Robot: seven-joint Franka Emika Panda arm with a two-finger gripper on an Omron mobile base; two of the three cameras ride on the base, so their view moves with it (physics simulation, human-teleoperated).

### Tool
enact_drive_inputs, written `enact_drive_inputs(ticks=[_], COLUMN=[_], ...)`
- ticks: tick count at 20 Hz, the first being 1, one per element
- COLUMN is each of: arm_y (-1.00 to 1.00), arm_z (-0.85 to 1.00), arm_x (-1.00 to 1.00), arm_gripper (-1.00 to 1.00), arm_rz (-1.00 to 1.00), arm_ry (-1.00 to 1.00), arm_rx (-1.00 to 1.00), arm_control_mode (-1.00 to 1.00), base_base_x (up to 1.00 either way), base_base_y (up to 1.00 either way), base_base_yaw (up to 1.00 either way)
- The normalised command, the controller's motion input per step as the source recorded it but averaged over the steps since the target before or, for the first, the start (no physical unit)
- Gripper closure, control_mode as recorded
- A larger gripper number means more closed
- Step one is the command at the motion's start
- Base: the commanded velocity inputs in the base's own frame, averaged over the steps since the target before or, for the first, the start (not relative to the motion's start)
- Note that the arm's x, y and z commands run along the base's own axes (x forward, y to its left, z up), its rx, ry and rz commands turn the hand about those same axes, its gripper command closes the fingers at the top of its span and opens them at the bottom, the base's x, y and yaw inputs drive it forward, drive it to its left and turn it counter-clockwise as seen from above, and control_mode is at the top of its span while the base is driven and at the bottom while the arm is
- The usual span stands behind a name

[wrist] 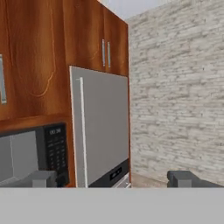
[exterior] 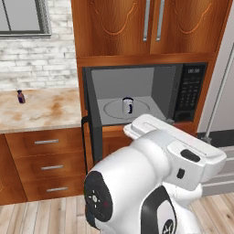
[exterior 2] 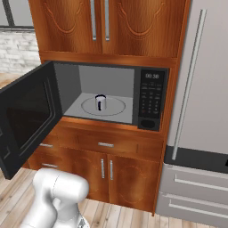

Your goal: Pick the mug from the counter and place it inside the microwave. Then close the microwave.

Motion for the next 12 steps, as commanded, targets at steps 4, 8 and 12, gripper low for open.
enact_drive_inputs(ticks=[4, 8, 12], arm_y=[0.43, 0.41, 0.41], arm_z=[0.0, 0.0, 0.0], arm_x=[-0.1, -0.13, -0.09], arm_gripper=[-1.0, -1.0, -1.0], arm_rz=[-0.14, -0.15, -0.13], arm_ry=[0.13, 0.12, 0.05], arm_rx=[-0.13, -0.15, -0.19], arm_control_mode=[-1.0, -1.0, -1.0], base_base_x=[0.0, 0.0, 0.0], base_base_y=[0.0, 0.0, 0.0], base_base_yaw=[0.0, 0.0, 0.0])
